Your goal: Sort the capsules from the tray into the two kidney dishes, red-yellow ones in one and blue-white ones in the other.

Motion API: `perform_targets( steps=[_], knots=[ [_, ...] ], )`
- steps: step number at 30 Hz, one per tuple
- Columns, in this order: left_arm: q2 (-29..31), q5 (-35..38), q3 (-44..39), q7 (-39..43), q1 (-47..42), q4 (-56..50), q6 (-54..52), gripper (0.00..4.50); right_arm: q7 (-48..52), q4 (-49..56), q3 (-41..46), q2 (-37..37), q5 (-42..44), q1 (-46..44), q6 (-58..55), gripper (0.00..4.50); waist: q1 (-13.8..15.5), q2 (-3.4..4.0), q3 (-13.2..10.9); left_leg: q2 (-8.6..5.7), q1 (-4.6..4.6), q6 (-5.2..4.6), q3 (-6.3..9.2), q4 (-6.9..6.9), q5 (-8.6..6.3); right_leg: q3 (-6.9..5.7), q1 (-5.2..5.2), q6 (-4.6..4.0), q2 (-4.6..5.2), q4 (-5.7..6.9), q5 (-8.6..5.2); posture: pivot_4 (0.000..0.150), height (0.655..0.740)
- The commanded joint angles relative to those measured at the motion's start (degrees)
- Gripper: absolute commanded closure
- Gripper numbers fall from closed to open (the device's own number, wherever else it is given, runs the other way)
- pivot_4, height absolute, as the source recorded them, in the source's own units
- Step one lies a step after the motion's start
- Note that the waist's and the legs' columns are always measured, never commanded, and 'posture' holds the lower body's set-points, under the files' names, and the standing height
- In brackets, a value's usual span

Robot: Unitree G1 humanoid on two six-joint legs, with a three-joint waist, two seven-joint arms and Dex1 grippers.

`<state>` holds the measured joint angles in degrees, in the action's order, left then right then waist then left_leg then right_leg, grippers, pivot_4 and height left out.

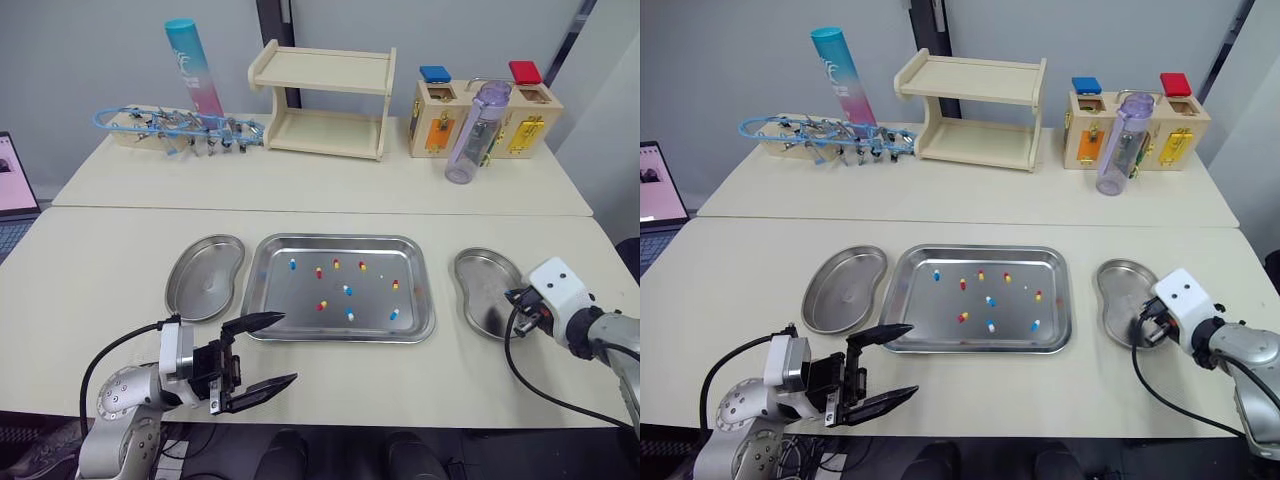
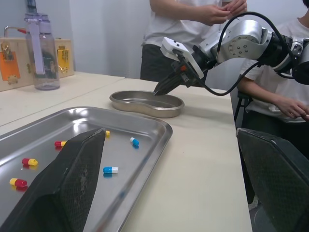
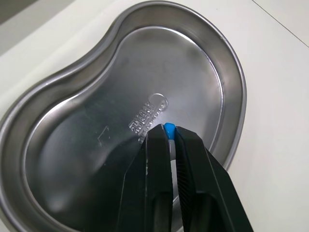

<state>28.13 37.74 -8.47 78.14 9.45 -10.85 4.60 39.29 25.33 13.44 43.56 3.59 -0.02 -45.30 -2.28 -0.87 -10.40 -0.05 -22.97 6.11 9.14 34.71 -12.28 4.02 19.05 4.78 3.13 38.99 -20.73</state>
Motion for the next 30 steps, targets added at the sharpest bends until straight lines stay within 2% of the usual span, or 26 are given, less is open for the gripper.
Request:
perform_targets(
  steps=[1,9,17,25,27,30],
  knots=[
    [-0.1,0.2,-0.7,-0.2,0.5,0.0,1.4,0.00,-0.7,-0.2,1.4,0.8,0.9,-1.8,1.3,3.47,0.0,0.00,0.0,0.00,0.00,0.00,0.00,0.00,0.00,0.00,0.00,0.00,0.00,0.00,0.00,0.150,0.7400],
    [3.7,-2.3,-3.8,-7.5,1.9,0.9,-2.5,0.00,2.3,-4.3,2.0,5.2,1.2,-2.4,10.3,1.10,0.3,0.00,0.0,0.00,0.01,0.00,0.01,0.00,0.00,0.00,0.00,0.00,0.00,0.00,0.00,0.150,0.7400],
    [15.2,-7.6,-15.9,-18.0,2.4,8.0,-9.3,0.00,16.8,-12.5,13.8,11.8,6.7,6.1,31.2,1.10,0.4,-0.16,-0.1,0.00,0.00,-0.01,0.01,-0.01,0.00,-0.02,-0.01,0.01,0.00,-0.02,-0.01,0.150,0.7400],
    [21.7,-10.2,-25.7,-17.2,3.9,25.3,-6.6,0.00,27.5,-24.5,19.8,15.8,8.5,13.9,42.3,1.10,0.1,-0.18,-0.1,0.01,0.05,0.00,-0.03,-0.06,0.00,-0.01,-0.01,-0.01,0.00,-0.03,-0.02,0.150,0.7400],
    [22.6,-11.0,-28.0,-18.8,3.4,31.3,-5.8,0.00,29.5,-26.5,20.8,16.4,9.3,16.4,38.4,0.73,0.0,-0.17,-0.1,0.02,0.06,0.00,-0.04,-0.06,0.00,0.00,-0.01,-0.01,0.00,-0.03,-0.02,0.150,0.7400],
    [22.4,-10.6,-30.4,-20.0,4.8,33.3,-7.1,0.00,29.1,-25.9,21.8,15.3,10.1,18.7,36.3,0.02,-0.1,-0.22,-0.2,0.02,0.04,0.00,-0.03,-0.11,-0.01,0.00,0.00,-0.02,0.00,-0.03,-0.03,0.150,0.7400]
  ],
)
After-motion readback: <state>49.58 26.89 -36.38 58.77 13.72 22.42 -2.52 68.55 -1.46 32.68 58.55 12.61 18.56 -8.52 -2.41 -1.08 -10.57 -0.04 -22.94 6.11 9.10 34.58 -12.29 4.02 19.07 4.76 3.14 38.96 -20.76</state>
